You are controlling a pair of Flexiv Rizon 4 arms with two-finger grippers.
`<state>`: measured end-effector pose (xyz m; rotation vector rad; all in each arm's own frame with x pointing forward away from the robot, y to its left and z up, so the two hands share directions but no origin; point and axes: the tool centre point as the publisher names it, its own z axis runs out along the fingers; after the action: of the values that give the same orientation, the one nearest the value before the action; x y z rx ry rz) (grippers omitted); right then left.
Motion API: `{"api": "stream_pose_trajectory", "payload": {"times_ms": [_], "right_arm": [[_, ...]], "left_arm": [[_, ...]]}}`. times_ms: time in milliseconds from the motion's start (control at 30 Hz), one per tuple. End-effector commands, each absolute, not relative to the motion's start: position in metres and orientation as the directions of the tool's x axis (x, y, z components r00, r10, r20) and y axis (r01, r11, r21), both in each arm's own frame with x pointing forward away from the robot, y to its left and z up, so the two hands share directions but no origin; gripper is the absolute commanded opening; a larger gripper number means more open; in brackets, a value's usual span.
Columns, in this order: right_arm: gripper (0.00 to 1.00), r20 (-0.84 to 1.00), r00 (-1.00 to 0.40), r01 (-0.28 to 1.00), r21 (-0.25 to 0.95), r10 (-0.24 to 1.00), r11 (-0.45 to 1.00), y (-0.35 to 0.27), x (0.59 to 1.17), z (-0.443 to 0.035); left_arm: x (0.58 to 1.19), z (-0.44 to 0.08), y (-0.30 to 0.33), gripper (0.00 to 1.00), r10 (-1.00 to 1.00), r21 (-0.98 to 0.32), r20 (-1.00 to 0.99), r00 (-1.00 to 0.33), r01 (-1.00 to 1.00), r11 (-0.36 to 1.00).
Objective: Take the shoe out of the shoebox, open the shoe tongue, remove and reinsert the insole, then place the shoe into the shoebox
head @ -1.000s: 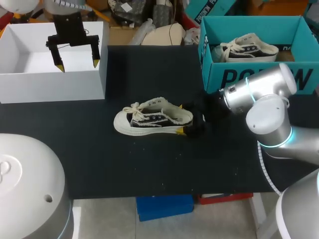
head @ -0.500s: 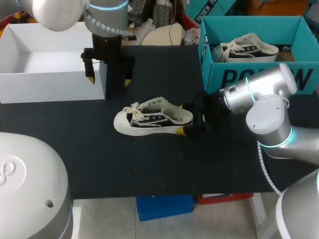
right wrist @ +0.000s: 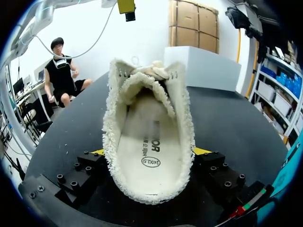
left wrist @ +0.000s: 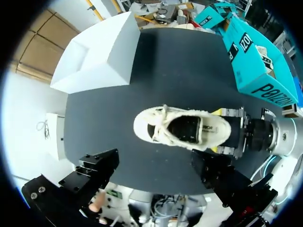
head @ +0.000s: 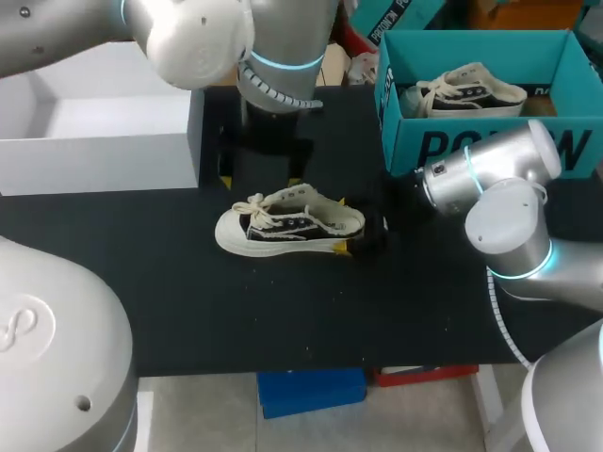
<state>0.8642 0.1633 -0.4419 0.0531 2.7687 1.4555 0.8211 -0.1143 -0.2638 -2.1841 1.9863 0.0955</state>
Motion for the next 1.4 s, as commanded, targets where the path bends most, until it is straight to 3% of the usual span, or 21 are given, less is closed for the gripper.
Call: {"api": "stream_pose_trajectory", "payload": {"times_ms": [33,300,867,1333,1400], "right_arm": [[0.00,0.005,-0.999,0.026,0.822,0.039,0.569,0.167,0.863,-0.452],[0.00,0.005,-0.999,0.026,0.822,0.039,0.569,0.167,0.863,-0.452],[0.00,0.005,-0.999,0.026,0.822,0.039,0.569,0.167,0.863,-0.452],[0.00,0.005,-0.999,0.026,0.822,0.039,0.569,0.167,0.863,-0.452],[0.00,0.005,-0.999,0.026,0.822,0.039,0.569,0.167,0.863,-0.452]], "left_arm": [[0.835,-0.284,-0.143,1.00,-0.973,-0.050,-0.221,0.073,-0.997,-0.064],[0.841,-0.310,-0.167,1.00,-0.954,-0.020,-0.298,-0.024,-0.999,0.031],[0.854,-0.372,-0.180,1.00,-0.890,0.041,-0.448,-0.082,-0.997,0.071],[0.855,-0.378,-0.160,0.99,-0.860,0.042,-0.495,-0.125,-0.992,0.120],[0.856,-0.378,-0.157,0.62,-0.859,0.042,-0.496,-0.125,-0.992,0.120]]}}
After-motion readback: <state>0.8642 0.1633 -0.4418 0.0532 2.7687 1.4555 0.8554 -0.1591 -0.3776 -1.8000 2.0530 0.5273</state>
